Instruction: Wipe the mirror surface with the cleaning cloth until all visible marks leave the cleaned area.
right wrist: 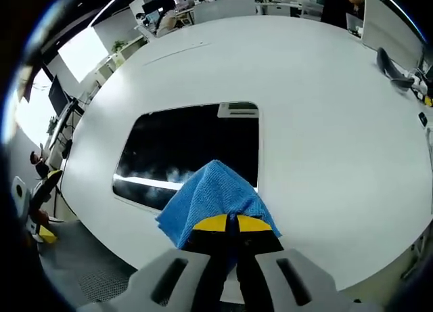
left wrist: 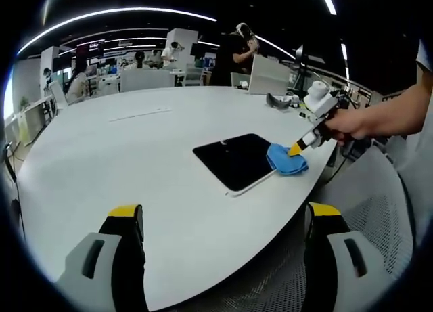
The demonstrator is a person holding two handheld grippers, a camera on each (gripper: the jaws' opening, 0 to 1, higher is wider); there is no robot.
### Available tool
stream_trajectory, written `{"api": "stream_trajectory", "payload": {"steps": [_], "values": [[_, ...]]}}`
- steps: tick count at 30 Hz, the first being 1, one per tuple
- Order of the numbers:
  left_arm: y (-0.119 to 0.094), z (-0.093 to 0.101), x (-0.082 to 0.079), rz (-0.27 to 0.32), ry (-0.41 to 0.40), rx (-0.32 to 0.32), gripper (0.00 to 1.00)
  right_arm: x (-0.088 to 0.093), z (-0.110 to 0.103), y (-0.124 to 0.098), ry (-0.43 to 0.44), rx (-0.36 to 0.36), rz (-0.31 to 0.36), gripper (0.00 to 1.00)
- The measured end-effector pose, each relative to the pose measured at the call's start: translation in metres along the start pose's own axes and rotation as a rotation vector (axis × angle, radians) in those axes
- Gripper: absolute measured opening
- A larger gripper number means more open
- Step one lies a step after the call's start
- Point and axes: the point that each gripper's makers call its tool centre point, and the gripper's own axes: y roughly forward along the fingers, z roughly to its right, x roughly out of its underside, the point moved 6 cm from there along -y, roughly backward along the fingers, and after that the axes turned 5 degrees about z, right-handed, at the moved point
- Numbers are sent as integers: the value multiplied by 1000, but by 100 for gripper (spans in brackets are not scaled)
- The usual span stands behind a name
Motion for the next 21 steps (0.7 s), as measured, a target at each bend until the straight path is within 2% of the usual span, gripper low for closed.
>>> {"api": "stream_trajectory", "payload": {"steps": [13, 21], "values": [[0, 1, 1, -5, -1, 7, 99, -2, 0, 2, 8, 12, 14, 0], [0, 0, 0, -3, 0, 7, 99, -12, 1, 8, -3, 25, 14, 0]]}}
